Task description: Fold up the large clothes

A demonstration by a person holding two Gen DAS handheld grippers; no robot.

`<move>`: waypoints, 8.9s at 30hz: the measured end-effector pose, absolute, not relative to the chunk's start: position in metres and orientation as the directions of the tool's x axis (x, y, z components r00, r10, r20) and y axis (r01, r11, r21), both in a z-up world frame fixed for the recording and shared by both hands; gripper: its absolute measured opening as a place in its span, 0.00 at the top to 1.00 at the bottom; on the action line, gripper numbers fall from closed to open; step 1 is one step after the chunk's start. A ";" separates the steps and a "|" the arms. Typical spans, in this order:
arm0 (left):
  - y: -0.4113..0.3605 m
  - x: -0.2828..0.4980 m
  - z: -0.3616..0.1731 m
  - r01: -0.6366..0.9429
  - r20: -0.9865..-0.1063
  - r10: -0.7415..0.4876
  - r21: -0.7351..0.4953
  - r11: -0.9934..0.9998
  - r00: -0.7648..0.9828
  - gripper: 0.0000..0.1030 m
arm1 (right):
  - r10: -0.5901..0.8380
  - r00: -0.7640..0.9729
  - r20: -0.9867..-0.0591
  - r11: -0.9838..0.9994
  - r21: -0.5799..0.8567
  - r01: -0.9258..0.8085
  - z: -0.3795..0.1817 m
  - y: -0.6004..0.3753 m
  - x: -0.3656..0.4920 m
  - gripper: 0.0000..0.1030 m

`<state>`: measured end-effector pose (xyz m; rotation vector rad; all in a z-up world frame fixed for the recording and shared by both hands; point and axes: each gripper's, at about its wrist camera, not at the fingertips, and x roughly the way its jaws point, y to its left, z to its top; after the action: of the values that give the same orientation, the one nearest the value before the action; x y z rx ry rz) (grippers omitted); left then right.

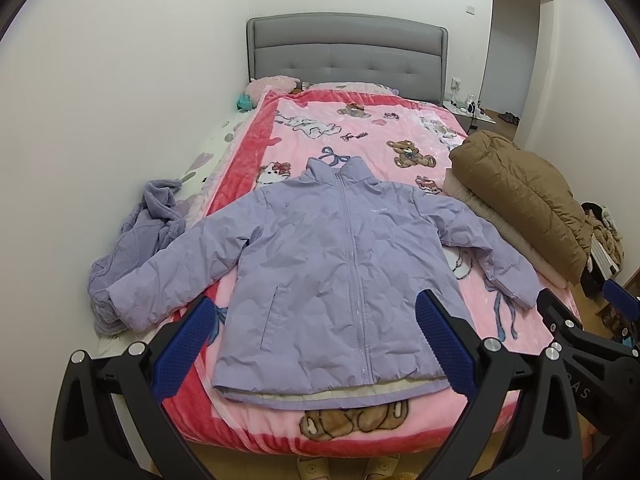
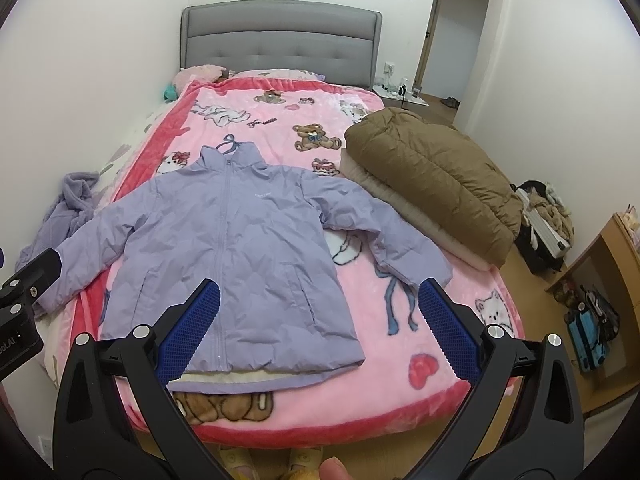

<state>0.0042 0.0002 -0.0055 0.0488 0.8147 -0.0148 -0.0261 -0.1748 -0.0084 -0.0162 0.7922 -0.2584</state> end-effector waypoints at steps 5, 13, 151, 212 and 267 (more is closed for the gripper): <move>0.000 0.005 -0.007 0.039 -0.730 0.000 0.036 0.999 0.684 0.05 | -0.233 0.669 -0.706 0.968 -0.106 0.226 -0.014 -0.179 -0.025 0.08; -0.002 0.009 -0.008 0.044 -0.736 -0.003 0.036 0.998 0.677 0.05 | -0.232 0.669 -0.706 0.969 -0.107 0.224 -0.015 -0.179 -0.023 0.08; 0.054 0.395 -0.321 0.075 -0.875 -0.122 -0.098 0.992 0.468 0.04 | -0.035 0.623 -0.782 0.943 -0.233 -0.239 -0.307 -0.259 0.340 0.28; 0.039 0.456 -0.291 0.007 -0.812 -0.250 -0.291 0.957 0.528 0.93 | -0.198 0.621 -0.758 0.964 -0.267 -0.018 -0.331 -0.290 0.383 0.89; 0.015 0.440 -0.328 0.008 -0.811 -0.092 -0.107 0.994 0.577 0.24 | -0.074 0.555 -0.829 0.992 -0.118 -0.044 -0.358 -0.290 0.458 0.62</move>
<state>0.4399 0.0145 -0.3282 -0.0953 0.9539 -0.0581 0.4581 -0.2897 -0.3579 -0.1308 0.9830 -0.0178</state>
